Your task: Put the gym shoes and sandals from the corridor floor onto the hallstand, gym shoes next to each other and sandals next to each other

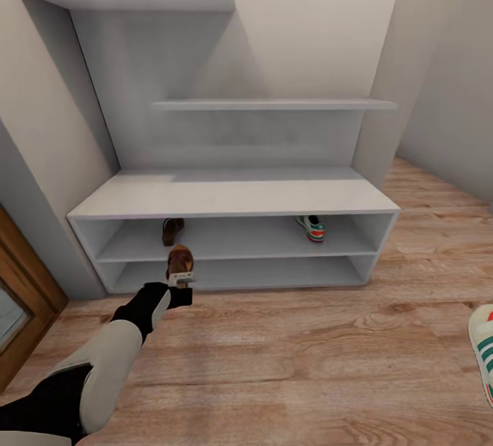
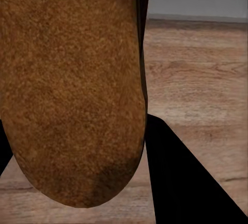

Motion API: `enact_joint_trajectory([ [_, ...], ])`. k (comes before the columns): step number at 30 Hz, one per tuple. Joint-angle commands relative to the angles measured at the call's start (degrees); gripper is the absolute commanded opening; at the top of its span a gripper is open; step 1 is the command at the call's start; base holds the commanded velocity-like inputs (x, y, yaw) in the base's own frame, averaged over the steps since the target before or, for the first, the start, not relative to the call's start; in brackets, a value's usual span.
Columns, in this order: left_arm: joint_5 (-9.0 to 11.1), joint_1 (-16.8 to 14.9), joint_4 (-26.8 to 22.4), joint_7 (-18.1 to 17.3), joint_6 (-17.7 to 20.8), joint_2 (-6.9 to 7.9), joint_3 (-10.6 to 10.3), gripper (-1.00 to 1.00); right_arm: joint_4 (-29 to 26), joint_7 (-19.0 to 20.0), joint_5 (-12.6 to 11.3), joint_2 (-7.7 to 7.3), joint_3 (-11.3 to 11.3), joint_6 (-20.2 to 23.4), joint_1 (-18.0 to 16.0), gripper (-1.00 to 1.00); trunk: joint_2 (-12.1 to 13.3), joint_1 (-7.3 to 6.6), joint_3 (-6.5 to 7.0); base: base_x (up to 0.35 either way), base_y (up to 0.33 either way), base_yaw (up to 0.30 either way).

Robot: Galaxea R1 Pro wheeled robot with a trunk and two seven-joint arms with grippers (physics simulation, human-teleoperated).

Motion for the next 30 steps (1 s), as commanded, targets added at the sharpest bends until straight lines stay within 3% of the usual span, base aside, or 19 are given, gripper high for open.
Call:
enact_joint_trajectory([
  [1, -0.9, 0.0, -0.2, -0.5, 0.3, -0.13, 0.4, -1.00, -0.1, 0.5, 0.6, 0.05, -0.5, 0.2, -0.1, -1.00, 0.0, 0.00, -0.05, 0.067, 0.000, 0.000],
  [5, -0.9, 0.0, -0.3, -0.9, 0.3, -0.09, 0.4, -1.00, -0.1, 0.5, 0.6, 0.05, -0.5, 0.2, -0.1, -1.00, 0.0, 0.00, -0.05, 0.029, 0.000, 0.000],
  [16, -0.9, 0.0, -0.4, -0.5, 0.3, 0.13, 0.3, -1.00, -0.1, 0.4, 0.6, 0.05, -0.5, 0.2, -0.1, -1.00, -4.4, 2.41, -2.55, 0.002, 0.000, 0.000],
  [30, -0.9, -0.4, -0.4, -0.5, 0.3, 0.13, 0.5, -1.00, -0.1, 0.4, 0.6, -0.02, -0.5, 0.2, -0.1, -1.00, -4.6, 2.71, -6.44, 0.000, 0.000, 0.000],
])
